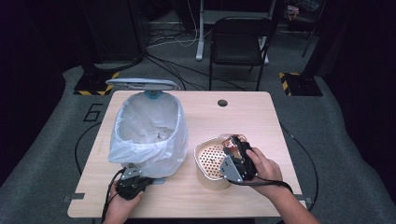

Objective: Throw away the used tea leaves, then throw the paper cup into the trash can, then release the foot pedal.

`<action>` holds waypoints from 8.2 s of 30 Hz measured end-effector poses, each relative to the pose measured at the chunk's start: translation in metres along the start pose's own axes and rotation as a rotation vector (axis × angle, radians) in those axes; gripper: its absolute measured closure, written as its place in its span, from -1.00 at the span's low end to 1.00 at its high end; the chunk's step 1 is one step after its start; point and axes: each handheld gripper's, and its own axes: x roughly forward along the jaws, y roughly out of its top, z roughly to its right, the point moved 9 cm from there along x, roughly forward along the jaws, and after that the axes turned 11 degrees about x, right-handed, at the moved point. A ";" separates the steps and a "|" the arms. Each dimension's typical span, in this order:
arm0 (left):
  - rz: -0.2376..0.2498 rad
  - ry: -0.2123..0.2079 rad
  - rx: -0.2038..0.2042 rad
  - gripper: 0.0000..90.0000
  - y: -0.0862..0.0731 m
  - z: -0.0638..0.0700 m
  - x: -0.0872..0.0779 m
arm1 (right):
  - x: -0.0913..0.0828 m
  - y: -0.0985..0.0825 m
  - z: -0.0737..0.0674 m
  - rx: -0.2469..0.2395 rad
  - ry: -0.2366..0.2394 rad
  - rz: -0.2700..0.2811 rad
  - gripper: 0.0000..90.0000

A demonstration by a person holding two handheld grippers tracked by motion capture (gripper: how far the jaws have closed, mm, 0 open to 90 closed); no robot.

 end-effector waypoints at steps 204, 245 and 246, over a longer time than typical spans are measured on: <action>0.002 -0.002 -0.003 1.00 0.000 0.000 0.000 | -0.010 0.023 0.027 0.212 0.141 0.046 0.16; 0.002 -0.005 -0.011 1.00 0.000 0.000 0.000 | 0.022 0.131 0.051 0.785 0.566 0.240 0.16; 0.002 -0.006 -0.010 1.00 0.000 0.000 0.000 | 0.022 0.135 0.049 0.785 0.576 0.243 0.15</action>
